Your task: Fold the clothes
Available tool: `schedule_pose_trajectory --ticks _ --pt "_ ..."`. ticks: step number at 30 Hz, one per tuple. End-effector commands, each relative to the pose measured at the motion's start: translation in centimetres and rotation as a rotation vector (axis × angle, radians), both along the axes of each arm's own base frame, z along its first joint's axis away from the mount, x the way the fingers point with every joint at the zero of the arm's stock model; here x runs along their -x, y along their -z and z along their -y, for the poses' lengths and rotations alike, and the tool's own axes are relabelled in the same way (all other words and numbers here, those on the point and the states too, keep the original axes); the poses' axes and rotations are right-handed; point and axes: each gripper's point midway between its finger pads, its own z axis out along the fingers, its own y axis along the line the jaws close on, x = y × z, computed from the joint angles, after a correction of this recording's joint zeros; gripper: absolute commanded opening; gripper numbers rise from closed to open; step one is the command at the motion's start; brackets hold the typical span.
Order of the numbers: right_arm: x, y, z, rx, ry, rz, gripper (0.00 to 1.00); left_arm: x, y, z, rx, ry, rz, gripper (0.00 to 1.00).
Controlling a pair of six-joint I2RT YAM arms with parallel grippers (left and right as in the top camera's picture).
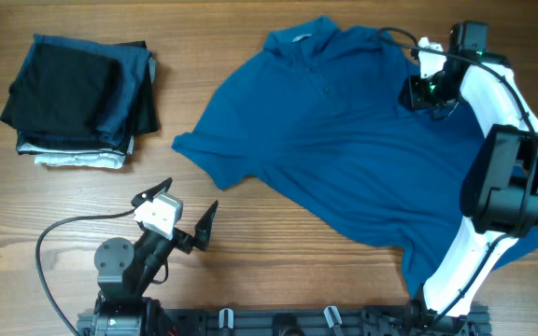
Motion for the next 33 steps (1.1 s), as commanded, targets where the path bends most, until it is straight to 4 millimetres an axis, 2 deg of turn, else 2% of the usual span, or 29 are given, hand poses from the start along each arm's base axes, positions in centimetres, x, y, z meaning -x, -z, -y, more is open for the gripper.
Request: schedule_pose_trajectory --ticks 1,9,11,14,17,20,23,29,31,33 --pt "0.5 1.8 0.1 0.075 0.067 -0.057 0.43 0.2 0.1 0.3 0.009 0.017 -0.016 1.0" --pt "0.5 1.8 -0.2 0.188 0.079 -0.064 0.41 0.2 0.1 0.3 0.009 0.017 -0.016 1.0" --pt "0.5 1.9 0.0 0.211 0.088 -0.066 0.37 0.2 0.1 0.3 0.009 0.017 -0.015 1.0" --pt "0.7 1.8 1.1 0.259 0.162 -0.074 0.36 0.2 0.1 0.3 0.009 0.017 -0.016 1.0" --pt "0.7 1.8 1.1 0.255 0.191 -0.074 0.36 0.2 0.1 0.3 0.009 0.017 -0.016 1.0" --pt "0.8 2.0 0.9 0.241 0.194 -0.075 0.38 0.2 0.1 0.3 0.009 0.017 -0.016 1.0" --pt "0.9 2.6 0.1 0.198 0.182 -0.075 0.47 0.2 0.1 0.3 0.009 0.017 -0.016 1.0" --pt "1.7 3.5 -0.5 0.166 0.175 -0.098 0.47 0.2 0.1 0.3 0.009 0.017 -0.016 1.0" --pt "1.7 3.5 -0.5 0.166 0.175 -0.096 0.42 0.2 0.1 0.3 0.009 0.017 -0.016 1.0" --pt "1.6 3.5 -0.5 0.167 0.175 -0.091 0.29 0.2 0.1 0.3 0.009 0.017 -0.016 1.0"
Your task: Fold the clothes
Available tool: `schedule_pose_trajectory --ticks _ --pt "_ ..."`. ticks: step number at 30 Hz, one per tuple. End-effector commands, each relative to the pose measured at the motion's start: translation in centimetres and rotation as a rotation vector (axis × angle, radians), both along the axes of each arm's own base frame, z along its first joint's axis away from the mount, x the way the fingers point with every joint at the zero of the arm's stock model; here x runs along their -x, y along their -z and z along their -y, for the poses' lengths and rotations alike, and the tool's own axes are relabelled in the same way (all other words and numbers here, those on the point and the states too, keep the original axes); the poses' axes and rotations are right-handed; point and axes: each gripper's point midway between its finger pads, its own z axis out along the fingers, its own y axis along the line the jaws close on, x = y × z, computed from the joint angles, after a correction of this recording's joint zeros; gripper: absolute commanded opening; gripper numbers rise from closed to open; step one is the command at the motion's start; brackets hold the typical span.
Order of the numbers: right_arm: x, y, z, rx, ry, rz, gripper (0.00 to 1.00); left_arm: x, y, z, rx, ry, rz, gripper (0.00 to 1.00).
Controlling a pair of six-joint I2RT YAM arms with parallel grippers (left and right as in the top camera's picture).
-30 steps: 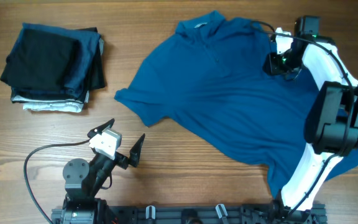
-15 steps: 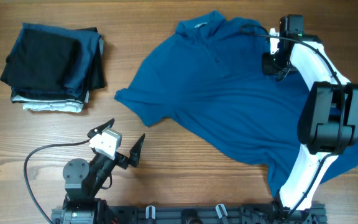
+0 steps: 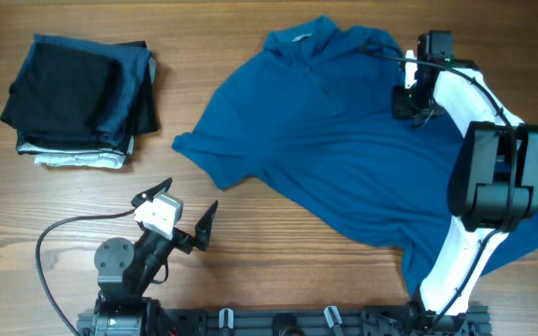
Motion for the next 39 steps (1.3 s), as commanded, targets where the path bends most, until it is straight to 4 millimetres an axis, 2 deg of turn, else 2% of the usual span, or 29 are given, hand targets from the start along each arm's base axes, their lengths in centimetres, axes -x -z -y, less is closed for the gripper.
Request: schedule_pose_trajectory --ticks 1,3,6,10,16,21,23,32,39 --pt "0.3 0.9 -0.4 -0.019 0.002 -0.014 0.23 0.2 0.1 0.3 0.009 0.017 -0.016 1.0" --pt "0.2 0.9 -0.4 -0.017 0.002 -0.011 0.09 0.2 0.1 0.3 0.009 0.017 -0.016 1.0" --pt "-0.1 0.4 0.0 0.007 0.008 -0.001 0.04 0.2 0.1 0.3 0.009 0.017 -0.016 1.0" --pt "-1.0 -0.8 0.3 0.023 0.005 0.033 0.04 0.2 0.1 0.3 0.009 0.017 -0.016 1.0" --pt "-2.3 -2.5 2.9 0.173 0.018 0.078 0.04 0.2 0.1 0.3 0.009 0.017 -0.016 1.0" --pt "-3.4 -3.4 4.1 0.264 -0.023 0.114 0.04 0.2 0.1 0.3 0.009 0.017 -0.016 1.0" --pt "-4.6 -4.2 4.8 0.305 -0.004 0.166 0.04 0.2 0.1 0.3 0.009 0.017 -0.016 1.0" --pt "-7.1 -5.7 5.5 0.363 -0.07 0.269 0.04 0.2 0.1 0.3 0.009 0.017 -0.016 1.0" --pt "-8.8 -7.4 8.5 0.383 0.004 0.378 0.04 0.2 0.1 0.3 0.009 0.017 -0.016 1.0"
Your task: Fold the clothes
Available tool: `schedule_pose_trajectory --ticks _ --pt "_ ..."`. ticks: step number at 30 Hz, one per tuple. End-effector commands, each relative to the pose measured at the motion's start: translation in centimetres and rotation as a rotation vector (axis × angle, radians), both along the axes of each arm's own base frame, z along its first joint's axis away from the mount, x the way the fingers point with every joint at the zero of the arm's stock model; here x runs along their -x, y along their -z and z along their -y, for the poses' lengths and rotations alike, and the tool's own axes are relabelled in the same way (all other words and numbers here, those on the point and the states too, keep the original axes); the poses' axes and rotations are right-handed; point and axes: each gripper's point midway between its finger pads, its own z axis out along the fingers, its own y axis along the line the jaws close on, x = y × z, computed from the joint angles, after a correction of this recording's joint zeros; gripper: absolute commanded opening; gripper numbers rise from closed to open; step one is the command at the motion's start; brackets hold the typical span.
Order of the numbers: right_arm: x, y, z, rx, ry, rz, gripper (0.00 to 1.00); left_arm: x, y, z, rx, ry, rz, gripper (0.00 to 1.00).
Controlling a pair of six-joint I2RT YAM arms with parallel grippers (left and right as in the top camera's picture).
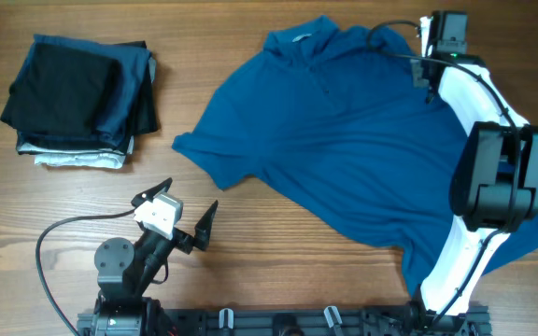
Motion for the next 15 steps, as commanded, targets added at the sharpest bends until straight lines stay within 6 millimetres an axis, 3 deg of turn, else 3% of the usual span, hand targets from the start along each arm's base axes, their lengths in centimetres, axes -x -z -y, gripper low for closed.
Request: schedule_pose_trajectory --ticks 1,9,15 --pt "-1.0 -1.7 2.4 0.022 0.035 0.066 0.04 0.2 0.1 0.3 0.009 0.017 -0.015 1.0" --pt "-3.4 -3.0 3.3 -0.075 -0.014 0.206 0.05 0.2 0.1 0.3 0.009 0.017 -0.015 1.0" --pt "-5.2 -0.6 4.4 -0.06 -0.008 0.265 0.04 0.2 0.1 0.3 0.009 0.017 -0.015 1.0"
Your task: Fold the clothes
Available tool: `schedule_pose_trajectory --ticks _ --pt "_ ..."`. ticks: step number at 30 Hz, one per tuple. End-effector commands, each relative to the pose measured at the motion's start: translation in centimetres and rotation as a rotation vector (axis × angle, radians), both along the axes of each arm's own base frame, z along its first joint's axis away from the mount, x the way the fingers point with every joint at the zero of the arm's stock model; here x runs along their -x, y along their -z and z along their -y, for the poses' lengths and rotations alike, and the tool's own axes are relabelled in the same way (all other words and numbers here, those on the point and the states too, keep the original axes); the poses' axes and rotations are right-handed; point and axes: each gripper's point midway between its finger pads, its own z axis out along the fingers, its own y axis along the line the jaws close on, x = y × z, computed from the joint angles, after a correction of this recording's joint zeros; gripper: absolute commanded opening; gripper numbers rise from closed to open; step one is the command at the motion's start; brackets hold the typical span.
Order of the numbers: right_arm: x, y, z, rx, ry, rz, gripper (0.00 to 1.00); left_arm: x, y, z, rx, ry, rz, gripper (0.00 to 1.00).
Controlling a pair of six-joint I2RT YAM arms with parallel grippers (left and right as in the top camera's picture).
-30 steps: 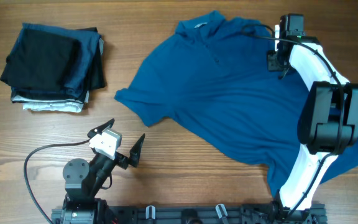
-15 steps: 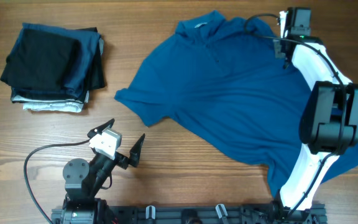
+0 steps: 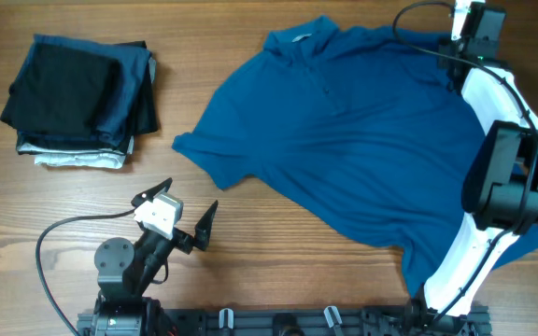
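A blue polo shirt (image 3: 344,140) lies spread face up across the middle and right of the table, collar at the far edge, one short sleeve pointing left. My right gripper (image 3: 460,51) is at the shirt's far right corner. Its fingers are mostly hidden under the wrist, and the shirt's shoulder cloth is drawn out to them, so it looks shut on the cloth. My left gripper (image 3: 183,207) rests near the front left, open and empty, well clear of the shirt.
A stack of folded dark clothes (image 3: 82,98) sits at the far left. The right arm's white links (image 3: 493,103) lie over the shirt's right side. A black cable (image 3: 63,233) loops on the table by the left arm's base.
My right gripper has moved right and slightly farther back. The shirt's far right shoulder cloth has come with it and now reaches farther right. The left arm has not moved.
My right gripper was down on the shirt's right shoulder area, then a little farther left on the cloth. Later it was nearer the far edge by the shoulder. Now it is at the far right corner with the cloth drawn out. The left arm stayed parked throughout.
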Motion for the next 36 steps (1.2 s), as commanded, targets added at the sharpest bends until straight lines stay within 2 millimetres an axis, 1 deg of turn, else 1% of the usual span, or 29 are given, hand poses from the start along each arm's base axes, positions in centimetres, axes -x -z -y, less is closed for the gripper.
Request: schedule_pose_trajectory --ticks 1,4,7,8,10,14,18,19,20,22,23,24,25,27,29,31,33,35,36 --pt "-1.5 3.6 0.6 -0.009 -0.016 0.014 0.04 0.2 0.0 0.3 0.009 0.017 -0.014 1.0" --pt "-2.4 5.0 2.3 0.023 0.032 0.069 0.04 0.2 0.0 0.3 0.009 0.017 -0.014 1.0" --pt "-3.2 5.9 3.6 0.039 0.051 0.124 0.04 0.2 0.0 0.3 0.009 0.017 -0.014 1.0" --pt "-3.4 5.9 4.2 0.045 0.059 0.152 0.04 0.2 0.0 0.3 0.009 0.017 -0.014 1.0" --pt "-3.9 5.4 5.2 0.059 0.073 0.214 0.05 0.2 0.0 0.3 0.009 0.017 -0.014 1.0" --pt "-4.5 3.2 6.9 0.084 0.096 0.322 0.05 0.2 0.0 0.3 0.009 0.017 -0.014 1.0" --pt "-4.4 1.8 8.4 0.034 0.138 0.412 0.12 0.2 0.0 0.3 0.009 0.017 -0.014 1.0" --pt "-4.5 1.8 8.5 0.009 0.131 0.422 0.24 0.2 0.0 0.3 0.009 0.017 -0.014 1.0" --pt "-4.5 1.9 8.6 -0.025 0.124 0.434 0.45 0.2 0.0 0.3 0.009 0.017 -0.014 1.0" --pt "-4.5 2.2 8.6 -0.061 0.109 0.44 0.71 0.2 0.0 0.3 0.009 0.016 -0.014 1.0" --pt "-4.5 2.2 8.7 -0.072 0.115 0.447 0.91 0.2 0.0 0.3 0.009 0.017 -0.014 1.0" --pt "-4.5 2.0 8.9 -0.077 0.119 0.46 0.99 0.2 0.0 0.3 0.009 0.017 -0.014 1.0" --pt "-4.6 1.7 9.0 -0.082 0.119 0.47 0.99 0.2 0.0 0.3 0.009 0.017 -0.014 1.0" --pt "-5.3 0.6 9.1 -0.098 0.098 0.458 0.99 0.2 0.0 0.3 0.009 0.017 -0.014 1.0" --pt "-5.8 -0.7 8.9 -0.136 0.081 0.384 1.0 0.2 0.0 0.3 0.009 0.017 -0.014 1.0" --pt "-6.0 -2.4 8.1 -0.207 0.057 0.278 1.0 0.2 0.0 0.3 0.009 0.016 -0.014 1.0" --pt "-5.5 -3.5 7.0 -0.291 0.041 0.179 1.0 0.2 0.0 0.3 0.009 0.017 -0.014 1.0" --pt "-4.5 -3.7 6.0 -0.357 0.046 0.096 1.0 0.2 0.0 0.3 0.009 0.017 -0.014 1.0" --pt "-3.8 -3.4 5.7 -0.383 0.059 0.052 0.93 0.2 0.0 0.3 0.009 0.017 -0.014 1.0"
